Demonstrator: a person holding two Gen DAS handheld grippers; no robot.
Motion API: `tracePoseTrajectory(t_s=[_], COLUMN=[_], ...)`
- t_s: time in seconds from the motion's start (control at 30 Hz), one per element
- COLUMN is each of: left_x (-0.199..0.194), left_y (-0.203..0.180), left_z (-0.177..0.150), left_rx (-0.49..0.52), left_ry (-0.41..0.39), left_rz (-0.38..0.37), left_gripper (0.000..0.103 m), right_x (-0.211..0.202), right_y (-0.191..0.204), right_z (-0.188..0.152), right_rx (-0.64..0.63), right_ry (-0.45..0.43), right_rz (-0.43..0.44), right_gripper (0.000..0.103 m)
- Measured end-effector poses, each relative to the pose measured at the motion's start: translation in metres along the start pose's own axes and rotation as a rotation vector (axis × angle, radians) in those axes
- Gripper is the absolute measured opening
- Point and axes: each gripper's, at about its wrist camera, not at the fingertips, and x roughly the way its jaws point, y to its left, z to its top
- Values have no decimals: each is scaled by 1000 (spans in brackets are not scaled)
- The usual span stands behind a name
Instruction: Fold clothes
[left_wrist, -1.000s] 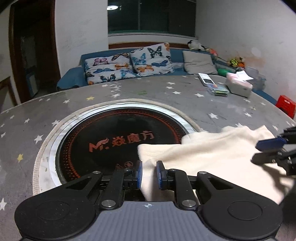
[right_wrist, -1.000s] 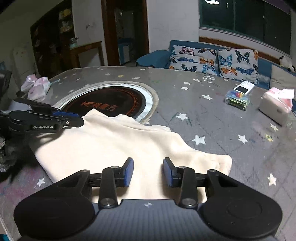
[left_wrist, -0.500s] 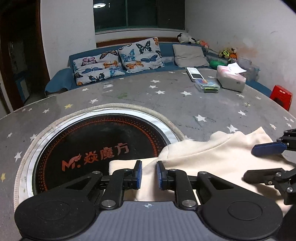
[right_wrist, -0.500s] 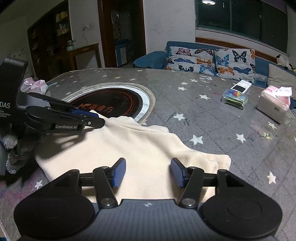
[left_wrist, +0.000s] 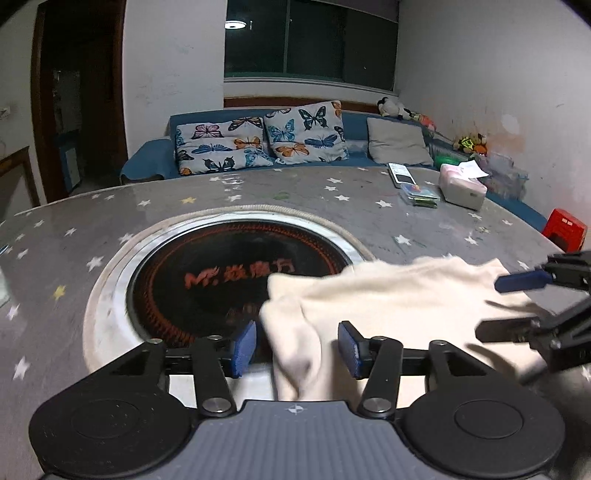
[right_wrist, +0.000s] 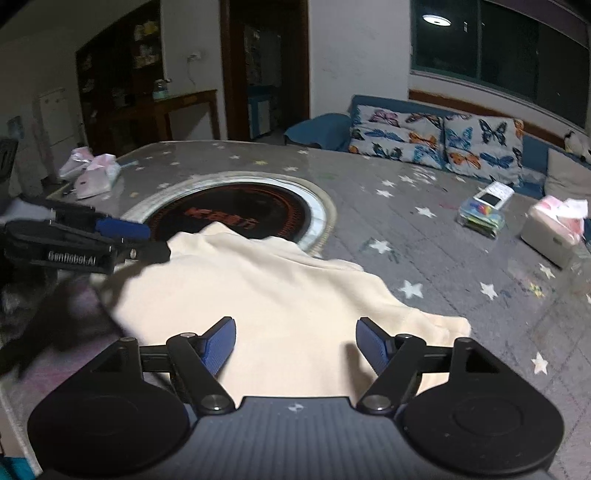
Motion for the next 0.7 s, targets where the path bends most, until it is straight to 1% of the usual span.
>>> tracePoseTrajectory(t_s=[0.07,0.23,0.37,0.57,0.7], left_x=[-6,-10,-11,-15,-22], left_y=[-1,-5,-10,-10,-13], left_z=[-8,-20,-29,-34,-39], left_rx=[5,-8,8,-50,-67], left_ry=[-2,10,7,22,30], left_rz=[6,22,42,42,31], left_gripper=[54,56,56,55,55], right_x=[0,6,7,3,-1], right_y=[9,29,29,26,25], right_z=[-1,-9,-17,-24,-29], right_rx=[-22,-81,-64,-59,-65], right_ry=[-5,11,17,12,8], right_rz=[9,20,21,32,41], right_gripper=[80,82,84,84,84])
